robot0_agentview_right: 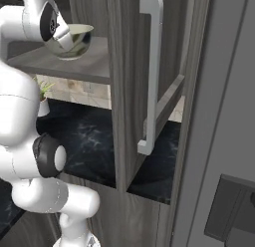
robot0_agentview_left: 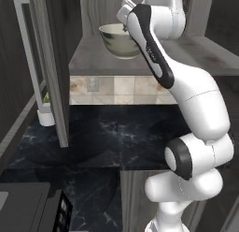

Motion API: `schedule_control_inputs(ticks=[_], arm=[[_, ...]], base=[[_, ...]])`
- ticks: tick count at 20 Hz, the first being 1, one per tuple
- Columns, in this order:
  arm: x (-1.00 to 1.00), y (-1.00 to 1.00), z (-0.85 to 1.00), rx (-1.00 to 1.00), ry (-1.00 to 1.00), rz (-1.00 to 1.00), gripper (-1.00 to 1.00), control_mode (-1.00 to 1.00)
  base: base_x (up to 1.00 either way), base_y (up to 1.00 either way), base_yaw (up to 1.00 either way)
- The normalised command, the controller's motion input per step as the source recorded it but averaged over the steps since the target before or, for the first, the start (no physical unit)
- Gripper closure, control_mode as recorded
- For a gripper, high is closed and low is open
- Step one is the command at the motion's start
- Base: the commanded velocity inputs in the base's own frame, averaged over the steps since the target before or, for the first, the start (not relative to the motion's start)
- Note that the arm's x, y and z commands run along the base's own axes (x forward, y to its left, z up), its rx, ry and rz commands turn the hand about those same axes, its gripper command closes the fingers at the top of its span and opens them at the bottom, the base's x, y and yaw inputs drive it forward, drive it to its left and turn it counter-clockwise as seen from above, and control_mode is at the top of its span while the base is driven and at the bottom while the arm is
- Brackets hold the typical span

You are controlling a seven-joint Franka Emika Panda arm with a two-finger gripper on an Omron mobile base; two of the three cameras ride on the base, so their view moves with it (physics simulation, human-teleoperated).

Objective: Pick up the bowls from the cabinet and place each bowl in front of a stool on the dining counter.

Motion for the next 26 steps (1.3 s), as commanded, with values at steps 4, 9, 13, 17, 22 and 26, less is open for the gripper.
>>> schedule_control_inputs(ticks=[4,9,13,17,22,26], arm=[[0.07,0.00,-0.26,-0.12,0.12,-0.04,-1.00,-1.00],[0.21,0.00,-0.18,-0.06,0.05,-0.04,1.00,-1.00],[0.07,0.04,-0.06,-0.01,0.00,0.00,1.00,-1.00],[-0.01,0.00,0.00,0.00,0.00,0.00,1.00,-1.00],[-0.82,-0.19,-0.06,0.00,-0.03,-0.04,1.00,-1.00],[-1.00,-0.30,0.00,0.00,-0.08,-0.08,1.00,-1.00]], base=[[0.00,0.00,0.00],[0.00,0.00,0.00],[0.00,0.00,0.00],[0.00,0.00,0.00],[0.00,0.00,0.00],[0.00,0.00,0.00]])
